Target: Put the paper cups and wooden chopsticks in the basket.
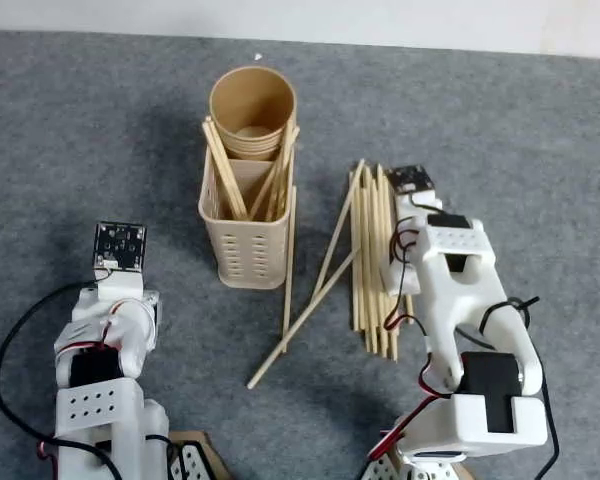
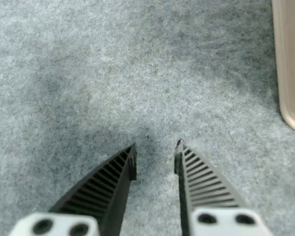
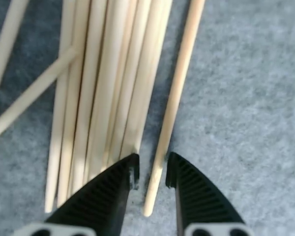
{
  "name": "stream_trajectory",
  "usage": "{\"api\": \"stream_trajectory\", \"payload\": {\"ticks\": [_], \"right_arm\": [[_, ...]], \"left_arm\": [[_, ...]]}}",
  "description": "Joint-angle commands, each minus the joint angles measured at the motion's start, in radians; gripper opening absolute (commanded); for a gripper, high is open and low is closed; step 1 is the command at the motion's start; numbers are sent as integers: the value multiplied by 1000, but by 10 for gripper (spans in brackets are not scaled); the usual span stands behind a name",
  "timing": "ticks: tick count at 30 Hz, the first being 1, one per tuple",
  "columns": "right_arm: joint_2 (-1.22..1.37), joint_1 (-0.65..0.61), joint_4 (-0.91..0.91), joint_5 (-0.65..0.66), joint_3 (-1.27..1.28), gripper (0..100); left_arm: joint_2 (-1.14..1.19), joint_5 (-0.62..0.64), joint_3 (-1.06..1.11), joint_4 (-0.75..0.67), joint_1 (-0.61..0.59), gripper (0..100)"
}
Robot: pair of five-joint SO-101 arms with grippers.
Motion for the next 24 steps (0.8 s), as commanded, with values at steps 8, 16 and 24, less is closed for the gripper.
{"api": "stream_trajectory", "payload": {"ticks": [8, 16, 24], "right_arm": [[-16, -64, -47, -12, -33, 116], [-2, -54, -48, -17, -25, 116], [-1, 1, -99, 9, 8, 115]], "left_arm": [[-7, 5, -7, -18, 8, 158], [-7, 5, -7, -18, 8, 158], [-7, 5, -7, -18, 7, 158]]}}
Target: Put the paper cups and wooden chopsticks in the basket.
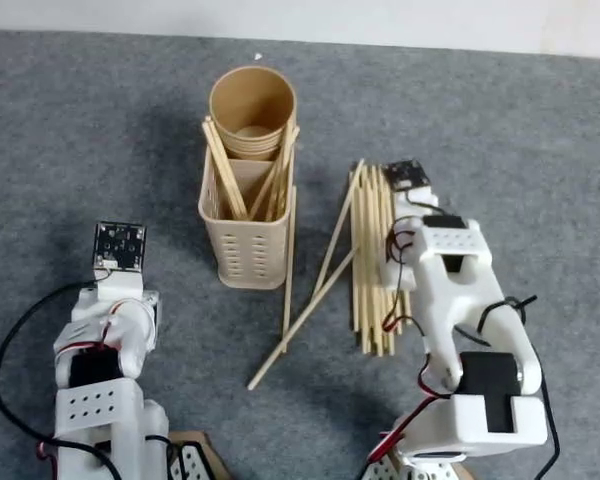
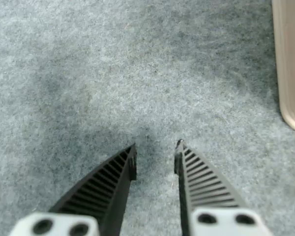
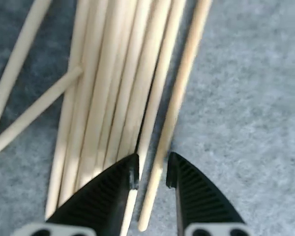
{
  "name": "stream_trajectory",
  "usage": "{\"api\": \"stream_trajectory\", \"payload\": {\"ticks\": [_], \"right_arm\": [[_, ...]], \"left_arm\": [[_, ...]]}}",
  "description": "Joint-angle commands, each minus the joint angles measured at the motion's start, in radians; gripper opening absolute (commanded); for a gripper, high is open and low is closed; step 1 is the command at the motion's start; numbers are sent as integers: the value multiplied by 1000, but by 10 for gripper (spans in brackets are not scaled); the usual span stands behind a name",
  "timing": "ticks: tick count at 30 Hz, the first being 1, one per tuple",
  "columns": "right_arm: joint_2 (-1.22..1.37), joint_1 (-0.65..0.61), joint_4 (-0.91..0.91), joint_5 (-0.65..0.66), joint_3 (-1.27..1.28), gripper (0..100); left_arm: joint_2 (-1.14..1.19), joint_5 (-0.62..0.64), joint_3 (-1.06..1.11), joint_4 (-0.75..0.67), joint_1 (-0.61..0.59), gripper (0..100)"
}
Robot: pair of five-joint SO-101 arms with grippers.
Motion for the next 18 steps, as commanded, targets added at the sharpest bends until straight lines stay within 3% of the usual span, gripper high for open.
{"api": "stream_trajectory", "payload": {"ticks": [1, 12, 16, 18], "right_arm": [[-2, 15, -27, 8, 8, 115], [-4, -12, -85, 9, 101, 115], [-2, -12, -84, 57, 108, 4], [-2, -12, -81, 98, 110, 12]], "left_arm": [[-7, 5, -7, -17, 5, 158], [-7, 5, -7, -14, 4, 158], [-7, 5, -7, -14, 4, 158], [-7, 5, -7, -14, 4, 158]]}}
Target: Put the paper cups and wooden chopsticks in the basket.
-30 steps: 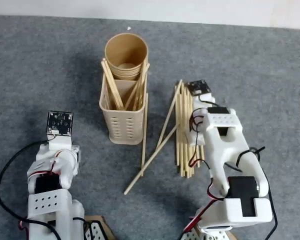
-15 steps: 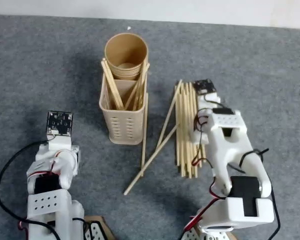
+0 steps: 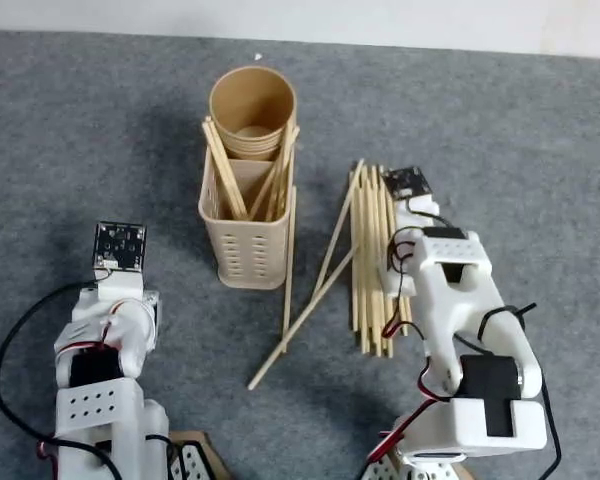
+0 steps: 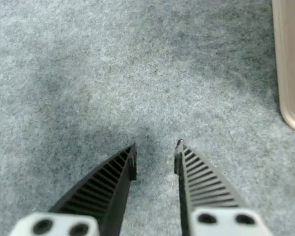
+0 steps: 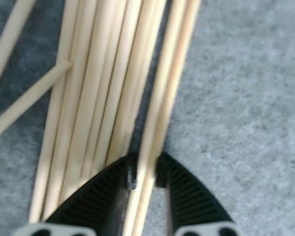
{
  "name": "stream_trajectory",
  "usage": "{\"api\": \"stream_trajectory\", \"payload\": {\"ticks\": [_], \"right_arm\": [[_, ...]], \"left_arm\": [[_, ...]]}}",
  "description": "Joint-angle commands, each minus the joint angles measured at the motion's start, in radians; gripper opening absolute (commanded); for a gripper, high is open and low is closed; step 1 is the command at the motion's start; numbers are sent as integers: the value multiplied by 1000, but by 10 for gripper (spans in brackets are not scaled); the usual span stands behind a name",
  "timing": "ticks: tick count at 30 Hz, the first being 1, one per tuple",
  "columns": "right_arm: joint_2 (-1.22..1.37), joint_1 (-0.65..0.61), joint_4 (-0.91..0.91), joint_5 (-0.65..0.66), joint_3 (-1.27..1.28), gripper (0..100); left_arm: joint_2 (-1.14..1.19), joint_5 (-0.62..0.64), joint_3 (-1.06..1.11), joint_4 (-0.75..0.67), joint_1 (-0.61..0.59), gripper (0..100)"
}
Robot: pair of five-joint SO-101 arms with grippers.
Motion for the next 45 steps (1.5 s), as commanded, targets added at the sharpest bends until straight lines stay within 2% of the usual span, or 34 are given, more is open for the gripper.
{"api": "stream_trajectory", "payload": {"ticks": [1, 4, 7, 14, 19, 30, 34, 37, 42, 45], "right_arm": [[2, -13, 1, 55, 22, 5], [-15, -8, -1, 48, 38, 5], [-102, -2, -15, -35, 33, 5], [-647, -28, -19, -206, 36, 5], [-898, -91, -33, -227, 15, 5], [-826, -450, -374, -230, -188, 9], [-740, -584, -538, -275, -211, 5], [-668, -616, -641, -279, -171, 5], [-615, -621, -846, -279, 35, 5], [-638, -621, -888, -272, 157, 21]], "left_arm": [[-7, 5, -7, -14, 4, 158], [-7, 5, -7, -14, 4, 158], [-7, 5, -7, -14, 4, 158], [-7, 5, -7, -17, 8, 158], [-7, 5, -7, -17, 8, 158], [-7, 5, -5, -17, 7, 158], [-7, 5, -5, -17, 7, 158], [-7, 5, -5, -17, 5, 158], [-7, 5, -5, -17, 4, 158], [-7, 5, -5, -17, 4, 158]]}}
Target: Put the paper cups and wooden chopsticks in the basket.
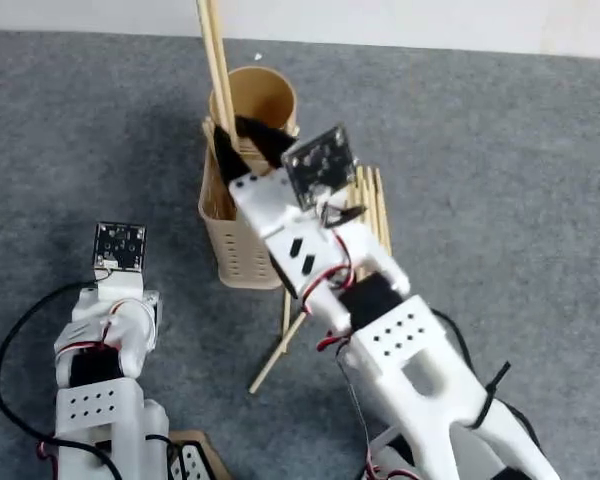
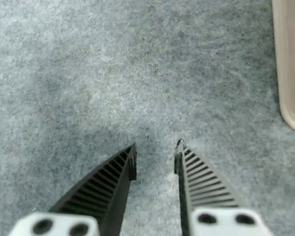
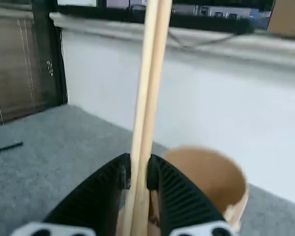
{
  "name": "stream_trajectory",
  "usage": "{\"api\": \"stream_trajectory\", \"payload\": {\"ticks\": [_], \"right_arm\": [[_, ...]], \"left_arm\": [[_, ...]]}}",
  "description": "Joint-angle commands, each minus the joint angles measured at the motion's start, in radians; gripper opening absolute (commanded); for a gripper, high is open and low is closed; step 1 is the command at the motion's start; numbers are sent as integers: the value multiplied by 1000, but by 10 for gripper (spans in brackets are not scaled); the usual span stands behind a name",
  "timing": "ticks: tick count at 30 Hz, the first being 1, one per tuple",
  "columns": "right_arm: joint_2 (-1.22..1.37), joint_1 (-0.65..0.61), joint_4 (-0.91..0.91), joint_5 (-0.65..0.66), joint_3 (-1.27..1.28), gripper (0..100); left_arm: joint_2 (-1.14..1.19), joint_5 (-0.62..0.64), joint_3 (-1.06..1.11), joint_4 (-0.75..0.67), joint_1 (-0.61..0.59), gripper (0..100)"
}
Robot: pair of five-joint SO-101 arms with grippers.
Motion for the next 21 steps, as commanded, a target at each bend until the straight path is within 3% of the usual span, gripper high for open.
{"api": "stream_trajectory", "payload": {"ticks": [1, 5, 12, 17, 21], "right_arm": [[-35, -8, -51, -2, 104, 47], [-110, -4, -22, -2, 120, 178], [-217, 62, 343, -2, -62, 158], [-223, 303, 881, 0, -323, 156], [-74, 484, 1148, 23, -394, 156]], "left_arm": [[-7, 5, -5, -17, 4, 158], [-7, 5, -5, -17, 4, 158], [-7, 5, -5, -17, 4, 158], [-7, 5, -5, -17, 4, 158], [-7, 5, -5, -17, 7, 158]]}}
